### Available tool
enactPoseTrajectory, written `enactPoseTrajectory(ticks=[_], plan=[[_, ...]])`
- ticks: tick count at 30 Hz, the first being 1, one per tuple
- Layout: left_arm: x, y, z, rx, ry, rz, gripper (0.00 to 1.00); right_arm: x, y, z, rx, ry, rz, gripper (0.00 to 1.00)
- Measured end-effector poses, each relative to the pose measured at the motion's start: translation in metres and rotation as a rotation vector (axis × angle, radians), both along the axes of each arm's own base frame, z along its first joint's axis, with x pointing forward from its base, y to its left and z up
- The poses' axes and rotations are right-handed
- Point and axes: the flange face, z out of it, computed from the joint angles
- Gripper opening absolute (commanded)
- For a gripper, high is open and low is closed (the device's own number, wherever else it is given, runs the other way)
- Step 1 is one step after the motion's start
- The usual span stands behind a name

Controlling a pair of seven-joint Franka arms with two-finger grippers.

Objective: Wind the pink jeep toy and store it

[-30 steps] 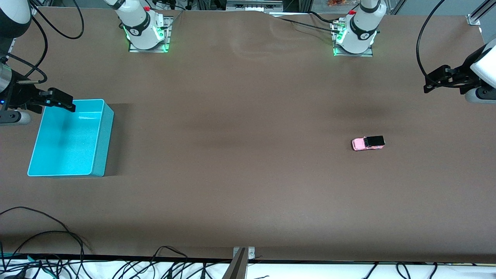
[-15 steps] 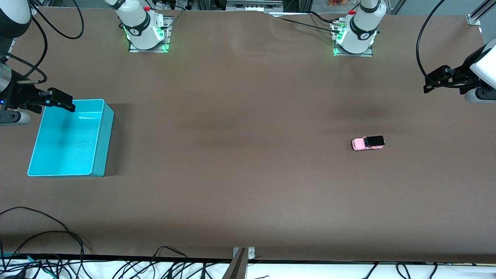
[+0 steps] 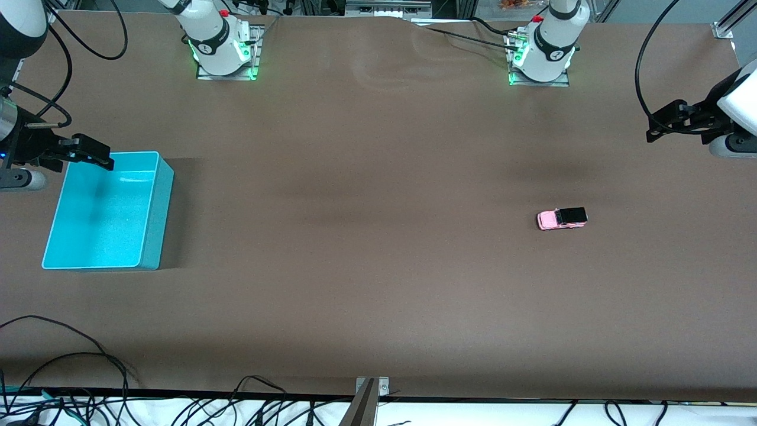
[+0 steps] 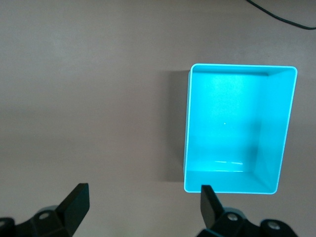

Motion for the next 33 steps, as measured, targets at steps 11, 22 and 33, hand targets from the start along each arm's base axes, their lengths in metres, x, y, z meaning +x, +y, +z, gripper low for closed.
enactPoseTrajectory(ticks=[11,22,33], plan=[[0.0,0.0,0.0,0.0,0.0,0.0,1.0,-0.004,0.001,0.006,-0.001,-0.002,-0.022,1.0],[0.0,0.0,0.0,0.0,0.0,0.0,1.0,-0.006,0.003,0.011,-0.001,-0.01,-0.021,1.0],[0.0,0.001,0.0,0.0,0.0,0.002,1.0,-0.006,0.003,0.011,-0.001,-0.009,-0.021,1.0]])
